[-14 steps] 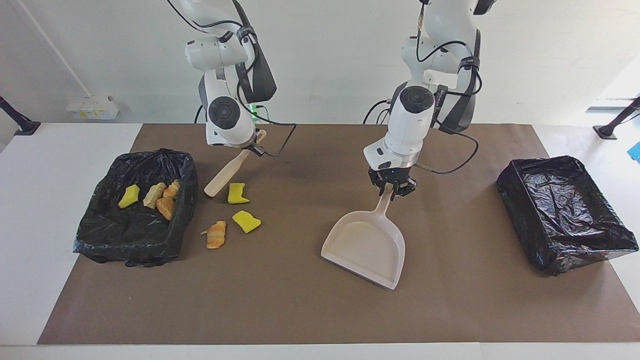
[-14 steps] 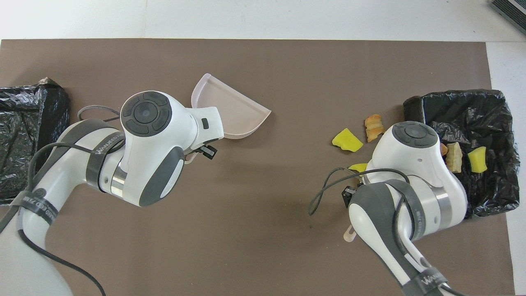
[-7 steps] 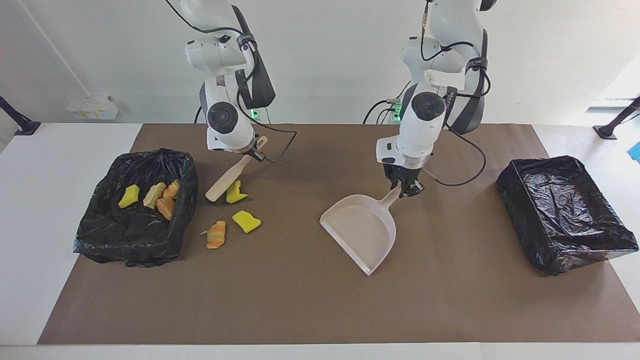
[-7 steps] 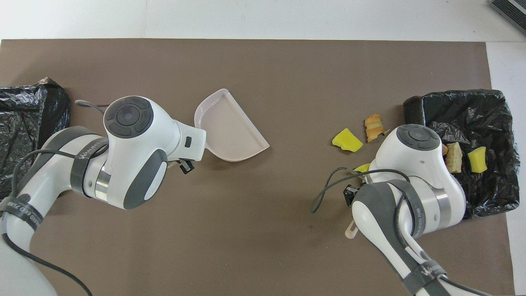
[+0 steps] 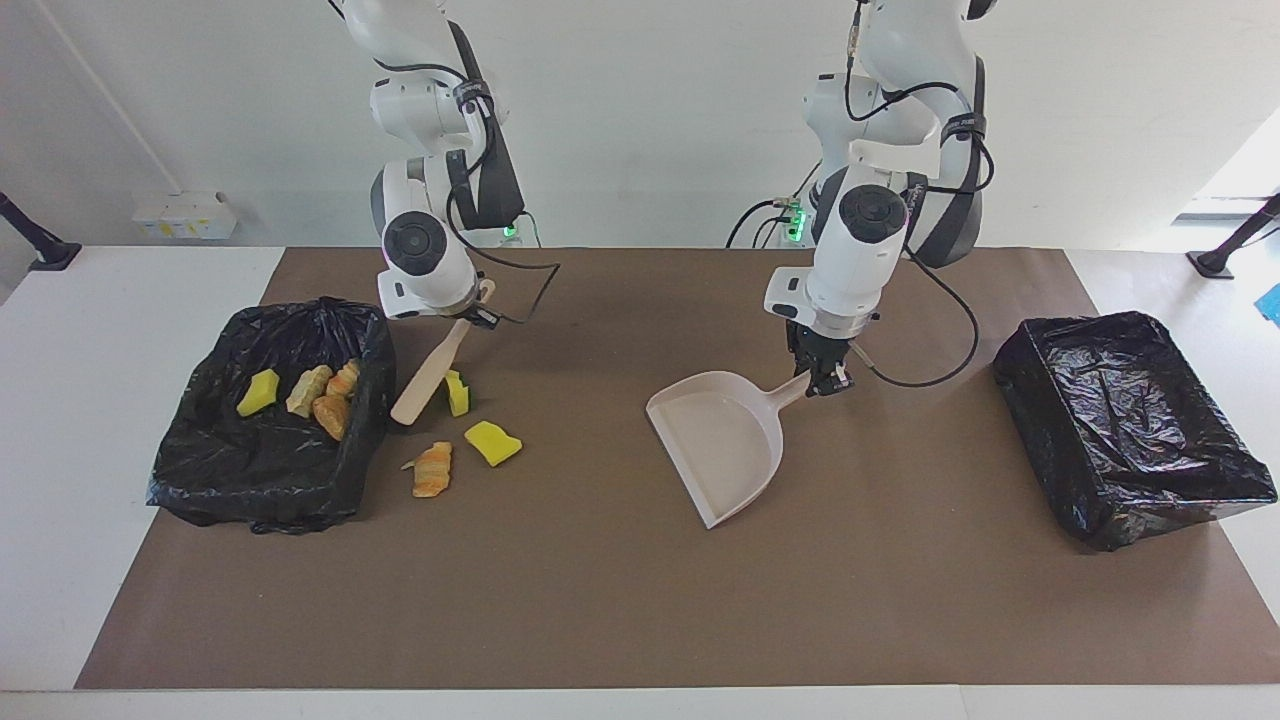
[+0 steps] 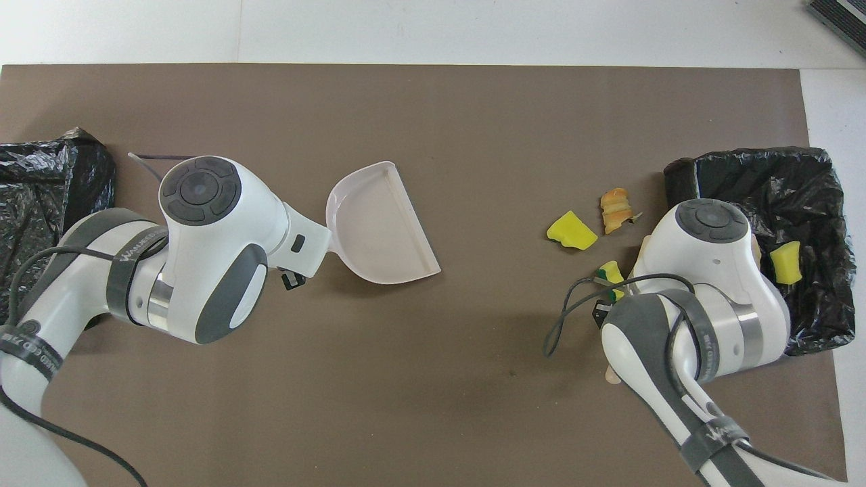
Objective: Sweep and dump trash in bin
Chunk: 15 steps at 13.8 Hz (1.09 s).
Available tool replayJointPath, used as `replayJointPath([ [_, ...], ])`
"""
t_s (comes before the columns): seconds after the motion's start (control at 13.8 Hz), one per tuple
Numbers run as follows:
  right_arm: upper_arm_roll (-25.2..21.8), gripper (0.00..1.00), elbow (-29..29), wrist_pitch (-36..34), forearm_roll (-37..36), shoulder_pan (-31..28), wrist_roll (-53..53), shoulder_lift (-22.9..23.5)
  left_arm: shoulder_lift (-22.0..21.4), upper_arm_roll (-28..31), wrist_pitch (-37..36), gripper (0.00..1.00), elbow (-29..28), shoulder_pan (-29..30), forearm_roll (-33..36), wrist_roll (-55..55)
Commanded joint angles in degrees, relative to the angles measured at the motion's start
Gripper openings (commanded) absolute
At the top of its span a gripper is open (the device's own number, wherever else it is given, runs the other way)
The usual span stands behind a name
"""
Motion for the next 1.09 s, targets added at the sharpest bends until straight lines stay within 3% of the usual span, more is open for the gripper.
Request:
replayJointPath([
  [0.0, 0.7, 0.00, 1.0, 1.2, -1.0, -0.3, -2.7, 1.0, -1.5, 0.0, -0.2, 0.00, -1.9, 0.0, 0.1, 3.7],
  [0.29, 0.7, 0.00, 2.5, 2.2, -1.0, 3.2, -5.4, 2.6, -1.8, -0.1, -0.4, 0.00, -2.2, -1.3, 0.2, 6.4],
  [0.51, 0.7, 0.00, 2.5, 3.2, -5.8, 3.9, -9.4, 2.5, -2.1, -0.2, -0.6, 0.00, -2.7, -2.4, 0.4, 6.5],
  [0.73, 0.7, 0.00, 2.5, 5.6, -6.2, 3.7, -16.1, 2.8, -4.2, -0.2, 3.6, 0.00, -7.0, -3.1, 0.3, 5.3],
  [1.02, 1.0, 0.00, 2.6, 8.4, -5.0, 7.7, -17.5, 3.2, -4.4, -0.2, 5.5, 0.00, -7.7, -3.3, 0.3, 4.9],
])
